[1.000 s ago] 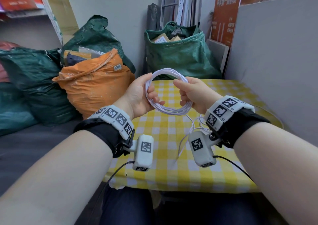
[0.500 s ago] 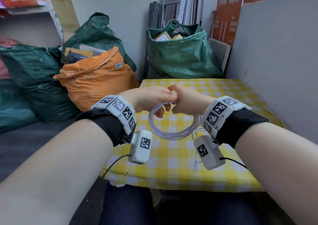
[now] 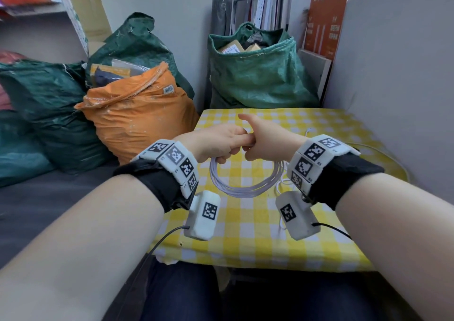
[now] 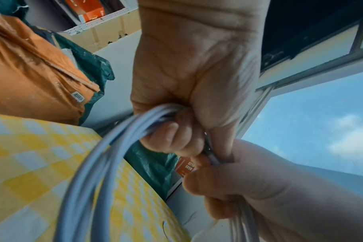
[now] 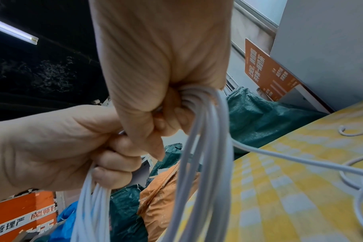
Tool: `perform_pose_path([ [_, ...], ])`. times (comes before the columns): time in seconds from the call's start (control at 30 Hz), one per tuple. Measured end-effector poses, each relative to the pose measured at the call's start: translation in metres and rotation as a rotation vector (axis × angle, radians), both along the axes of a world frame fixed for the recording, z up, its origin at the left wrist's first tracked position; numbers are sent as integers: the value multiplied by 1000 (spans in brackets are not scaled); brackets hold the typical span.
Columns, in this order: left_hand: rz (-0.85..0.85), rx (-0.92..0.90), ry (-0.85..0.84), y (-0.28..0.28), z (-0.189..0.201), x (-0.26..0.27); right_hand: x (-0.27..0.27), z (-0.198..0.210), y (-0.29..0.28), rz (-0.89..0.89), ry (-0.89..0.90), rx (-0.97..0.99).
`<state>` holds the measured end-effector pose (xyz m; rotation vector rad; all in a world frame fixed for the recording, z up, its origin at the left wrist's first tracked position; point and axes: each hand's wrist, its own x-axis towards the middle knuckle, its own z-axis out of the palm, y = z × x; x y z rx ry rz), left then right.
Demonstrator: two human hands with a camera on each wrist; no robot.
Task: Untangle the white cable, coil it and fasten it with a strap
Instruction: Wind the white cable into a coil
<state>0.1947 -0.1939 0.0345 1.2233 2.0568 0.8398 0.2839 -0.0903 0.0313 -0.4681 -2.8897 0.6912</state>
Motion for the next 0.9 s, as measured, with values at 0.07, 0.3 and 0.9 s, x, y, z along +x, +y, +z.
perform_pose_path([
  [0.07, 14, 51, -12, 2, -4, -3, -2, -2, 6, -12, 51, -36],
  [0.3, 209, 287, -181, 5, -19, -24, 3, -15, 36, -169, 14, -127],
  [0.9, 603, 467, -413, 36, -45, -52, 4, -55, 93, -330, -469, -341],
])
